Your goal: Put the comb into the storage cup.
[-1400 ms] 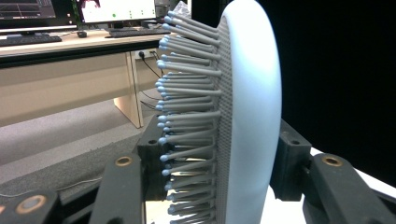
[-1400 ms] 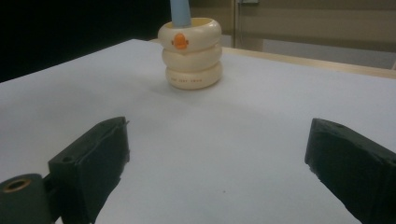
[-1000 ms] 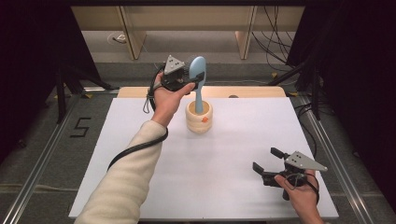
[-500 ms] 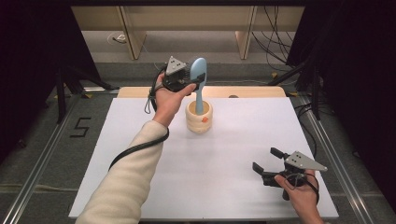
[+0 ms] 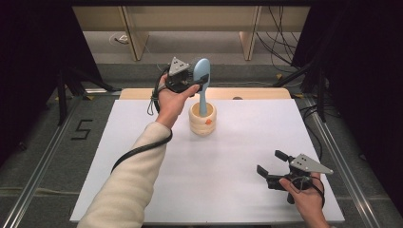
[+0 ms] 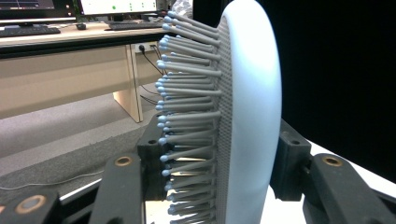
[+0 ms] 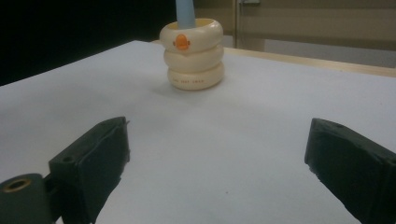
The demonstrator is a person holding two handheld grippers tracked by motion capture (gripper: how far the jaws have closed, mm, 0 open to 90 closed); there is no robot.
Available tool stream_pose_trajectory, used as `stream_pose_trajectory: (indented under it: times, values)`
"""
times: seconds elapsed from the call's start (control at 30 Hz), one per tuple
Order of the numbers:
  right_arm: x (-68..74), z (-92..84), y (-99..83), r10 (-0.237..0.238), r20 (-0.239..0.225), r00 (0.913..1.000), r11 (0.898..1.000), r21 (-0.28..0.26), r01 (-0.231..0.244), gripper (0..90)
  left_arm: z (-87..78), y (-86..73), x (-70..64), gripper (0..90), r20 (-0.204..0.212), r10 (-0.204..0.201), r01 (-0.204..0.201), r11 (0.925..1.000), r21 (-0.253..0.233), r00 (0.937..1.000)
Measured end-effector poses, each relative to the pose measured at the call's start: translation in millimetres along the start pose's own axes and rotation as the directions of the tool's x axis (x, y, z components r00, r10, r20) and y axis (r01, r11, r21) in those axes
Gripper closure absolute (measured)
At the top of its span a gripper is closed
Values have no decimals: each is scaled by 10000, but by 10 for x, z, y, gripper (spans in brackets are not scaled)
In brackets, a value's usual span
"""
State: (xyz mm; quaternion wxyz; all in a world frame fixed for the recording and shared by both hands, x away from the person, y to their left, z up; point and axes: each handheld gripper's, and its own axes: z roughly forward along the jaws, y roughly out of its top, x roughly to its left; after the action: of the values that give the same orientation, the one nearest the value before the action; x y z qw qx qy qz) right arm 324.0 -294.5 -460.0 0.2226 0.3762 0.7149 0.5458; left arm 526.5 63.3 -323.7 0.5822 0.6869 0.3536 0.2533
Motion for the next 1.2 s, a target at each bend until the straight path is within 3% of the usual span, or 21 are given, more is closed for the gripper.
stream_pose_trajectory:
  times: [1.2]
  values:
    - [-5, 1, -1, 44, -38, 10000, 10000, -12, -44, 77, 122, -83, 25, 492, -28, 23, -22, 9995, 319, 10000]
